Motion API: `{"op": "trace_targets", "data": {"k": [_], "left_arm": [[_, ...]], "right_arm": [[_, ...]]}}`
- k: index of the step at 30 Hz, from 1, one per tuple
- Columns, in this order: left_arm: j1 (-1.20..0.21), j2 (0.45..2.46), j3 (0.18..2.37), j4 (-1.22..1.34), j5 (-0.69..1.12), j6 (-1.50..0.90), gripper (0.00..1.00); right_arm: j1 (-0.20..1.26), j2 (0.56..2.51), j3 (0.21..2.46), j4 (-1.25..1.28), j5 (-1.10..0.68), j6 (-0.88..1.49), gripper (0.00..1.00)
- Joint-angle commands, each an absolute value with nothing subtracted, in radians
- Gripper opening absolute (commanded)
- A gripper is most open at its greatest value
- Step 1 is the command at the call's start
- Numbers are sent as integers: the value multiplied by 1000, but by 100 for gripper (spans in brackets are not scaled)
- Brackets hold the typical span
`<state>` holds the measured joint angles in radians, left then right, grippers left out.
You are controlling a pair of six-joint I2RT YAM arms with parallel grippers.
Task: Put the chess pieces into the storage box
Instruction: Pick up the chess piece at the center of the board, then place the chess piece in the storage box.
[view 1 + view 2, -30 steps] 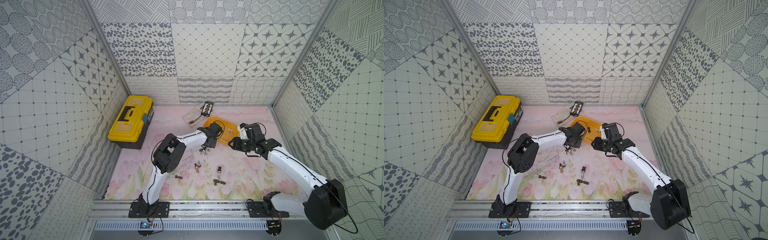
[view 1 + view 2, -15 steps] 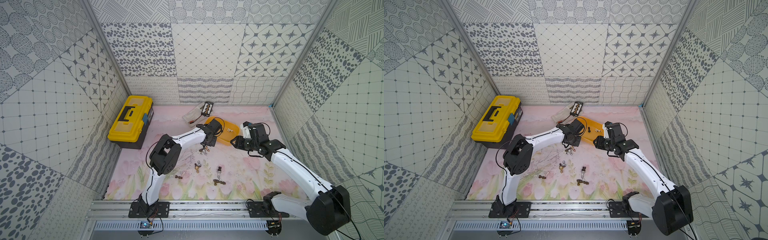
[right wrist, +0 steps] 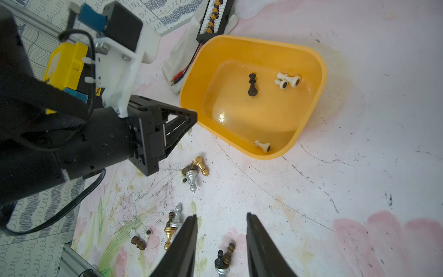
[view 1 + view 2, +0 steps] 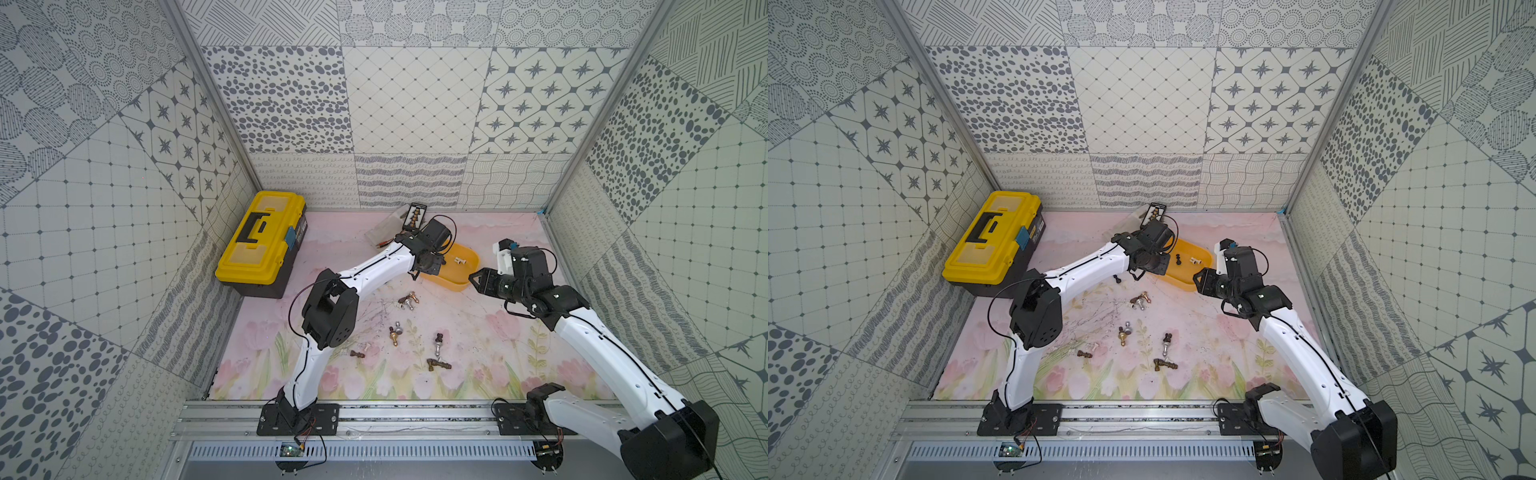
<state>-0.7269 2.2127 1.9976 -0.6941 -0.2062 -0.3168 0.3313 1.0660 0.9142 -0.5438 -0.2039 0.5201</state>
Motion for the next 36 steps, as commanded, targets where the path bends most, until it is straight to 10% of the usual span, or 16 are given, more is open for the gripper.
{"op": "trace_targets", "data": {"k": [1, 17, 36], "left_arm": [[-732, 2357, 2220, -779, -182, -223, 3], [-728, 2558, 2419, -775, -218, -186, 11], [-738, 2450, 2405, -794, -224, -192, 50]], "right_arm": [[326, 1034, 904, -550, -195, 520, 40], [324, 1014, 880, -559, -207, 531, 40], [327, 942, 910, -662, -218, 524, 40]]}}
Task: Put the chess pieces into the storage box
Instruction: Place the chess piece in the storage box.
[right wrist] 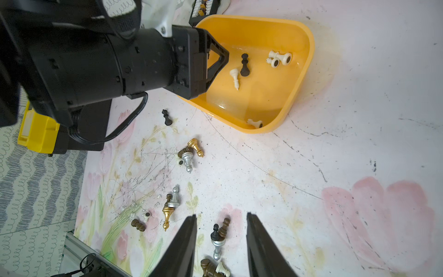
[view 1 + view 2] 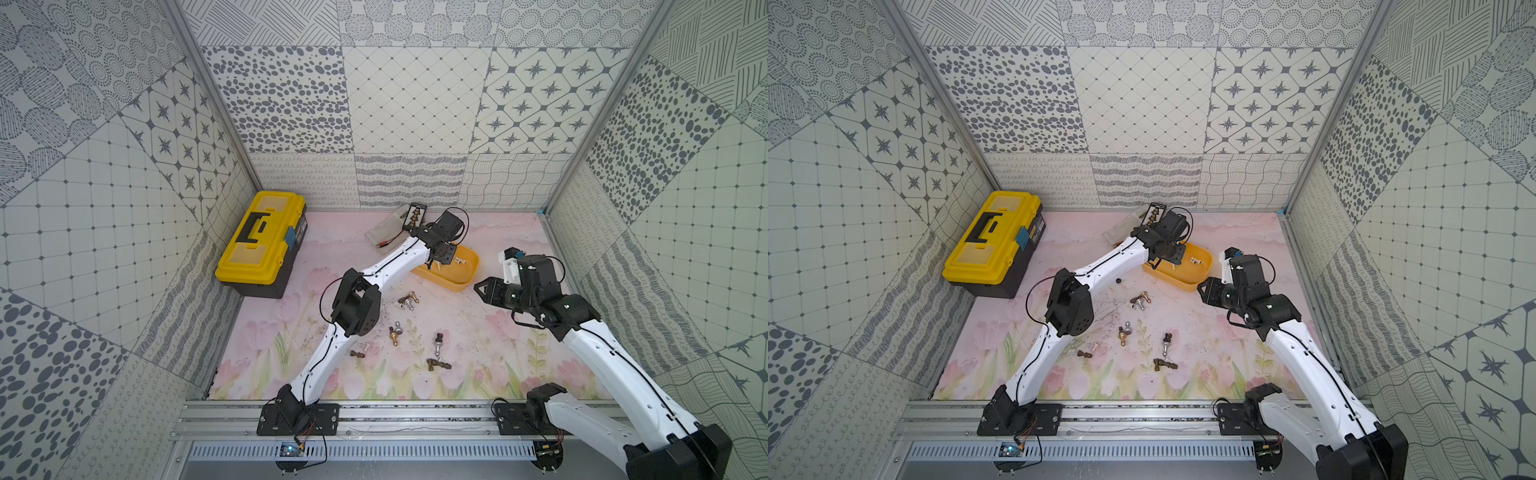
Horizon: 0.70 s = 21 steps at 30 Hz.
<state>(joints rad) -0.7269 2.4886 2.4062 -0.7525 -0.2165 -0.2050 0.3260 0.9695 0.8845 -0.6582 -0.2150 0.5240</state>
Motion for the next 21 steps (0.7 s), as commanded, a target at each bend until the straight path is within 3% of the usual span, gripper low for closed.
{"op": "trace_targets", "data": {"k": [1, 9, 15, 21], "left_arm": [[-740, 2443, 2404, -798, -223, -190, 50], [-753, 2306, 2326, -837, -242, -186, 51], [-759, 2059, 2006, -782, -150, -251, 50], [-764, 1820, 1644, -702, -70, -337, 50]], "right_arm": [[328, 934, 914, -668, -218, 527, 41], [413, 927, 927, -746, -180, 523, 40], [654, 921, 840, -766, -34, 581, 43], [844, 1001, 772, -737, -29, 627, 44]]}}
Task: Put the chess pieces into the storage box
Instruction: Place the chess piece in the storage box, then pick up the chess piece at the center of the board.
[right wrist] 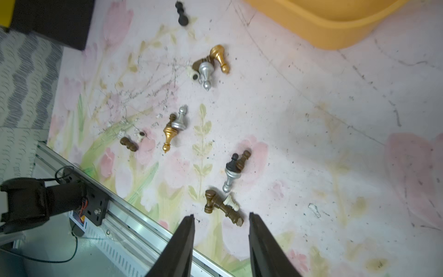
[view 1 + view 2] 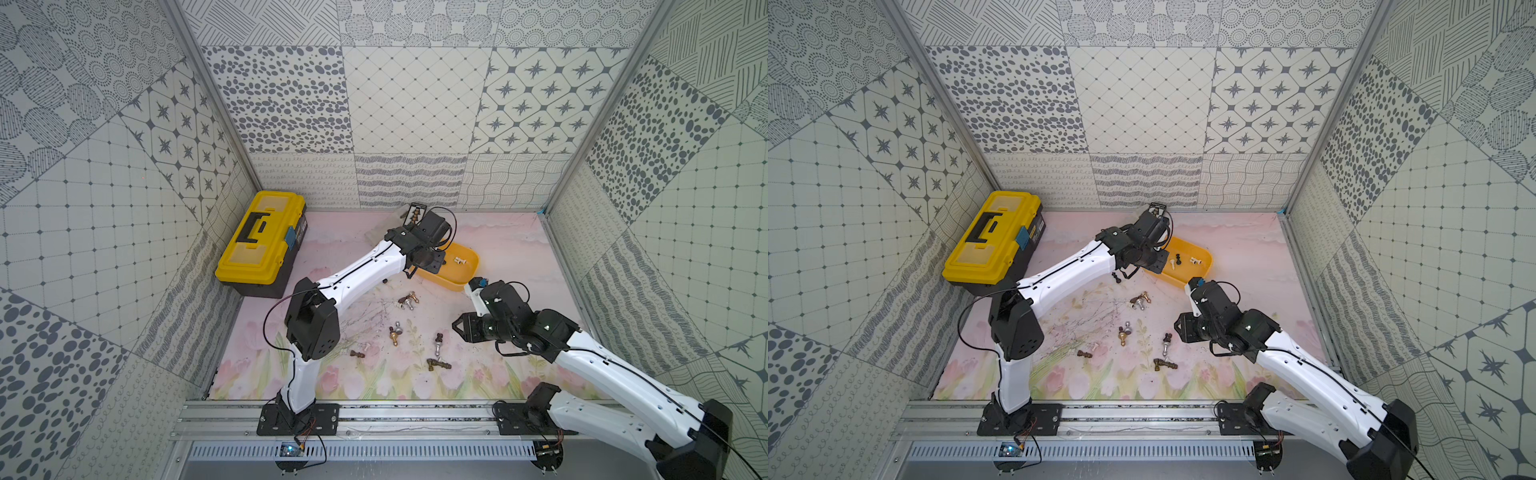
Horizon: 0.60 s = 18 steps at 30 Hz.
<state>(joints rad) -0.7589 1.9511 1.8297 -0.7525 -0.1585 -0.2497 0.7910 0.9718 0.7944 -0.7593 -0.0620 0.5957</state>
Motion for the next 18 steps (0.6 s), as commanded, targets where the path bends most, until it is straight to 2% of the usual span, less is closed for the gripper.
{"op": "trace_targets", "data": {"k": [1, 7, 13, 18], "left_arm": [[-764, 1791, 1602, -702, -75, -348, 50], [-766, 1668, 1410, -673, -101, -409, 49], [-789, 1598, 1306, -650, -30, -467, 47], [-864, 1650, 1286, -630, 57, -502, 47]], "right_arm": [[872, 1013, 763, -730, -26, 630, 45], [936, 1103, 722, -668, -66, 649, 47], [942, 1141, 681, -618, -86, 682, 38], [922, 1104, 607, -578, -72, 761, 32]]}}
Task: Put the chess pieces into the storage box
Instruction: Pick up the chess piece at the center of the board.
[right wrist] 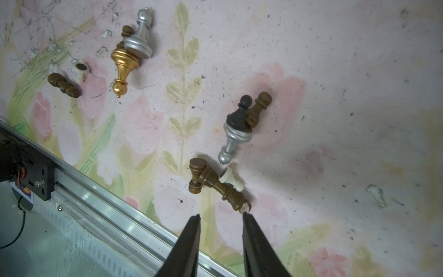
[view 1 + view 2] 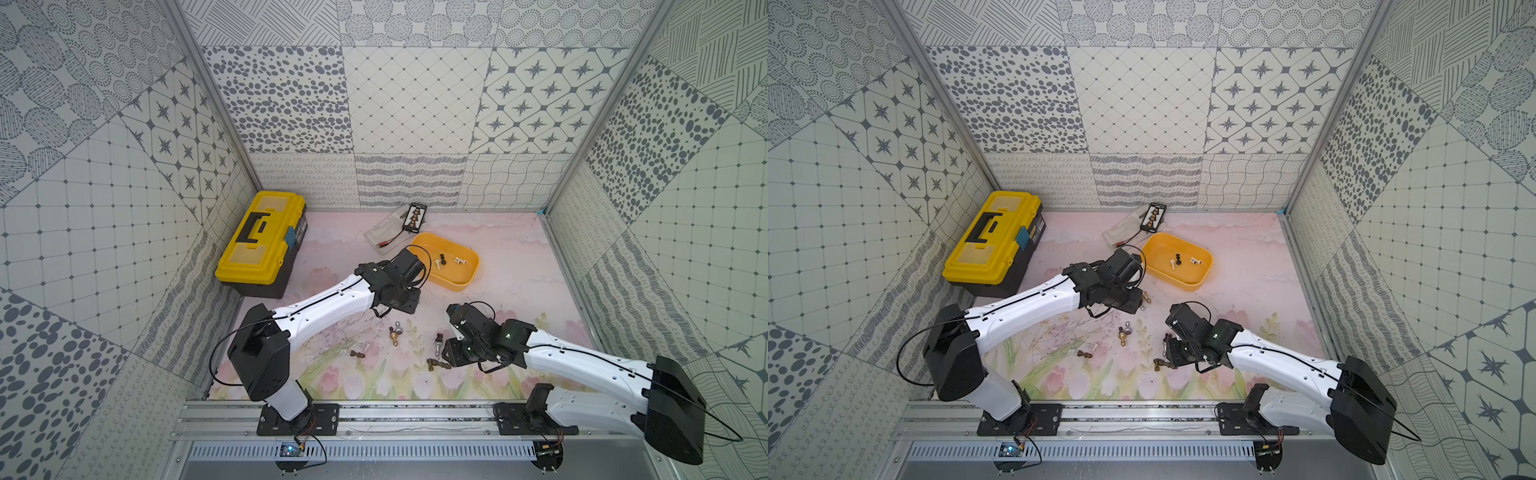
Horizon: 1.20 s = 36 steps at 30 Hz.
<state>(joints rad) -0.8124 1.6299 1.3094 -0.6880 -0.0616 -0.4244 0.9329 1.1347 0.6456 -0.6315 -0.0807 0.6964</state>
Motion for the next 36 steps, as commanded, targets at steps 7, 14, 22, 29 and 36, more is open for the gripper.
{"op": "trace_targets", "data": {"k": [7, 14, 22, 29, 36], "left_arm": [[-942, 1771, 1326, -569, 155, -555, 47], [-946, 1866, 1373, -592, 187, -554, 48], [-947, 1933, 1383, -553, 225, -569, 45], [-945, 1976, 1384, -524, 183, -593, 38], [-944, 1984, 1368, -504, 175, -604, 20]], "right_arm": [[750, 986, 466, -454, -203, 858, 26], [669, 944, 448, -443, -238, 844, 29], [669, 992, 429, -348, -296, 877, 30], [668, 1057, 408, -270, -352, 902, 30], [669, 1096, 411, -213, -344, 913, 30]]}}
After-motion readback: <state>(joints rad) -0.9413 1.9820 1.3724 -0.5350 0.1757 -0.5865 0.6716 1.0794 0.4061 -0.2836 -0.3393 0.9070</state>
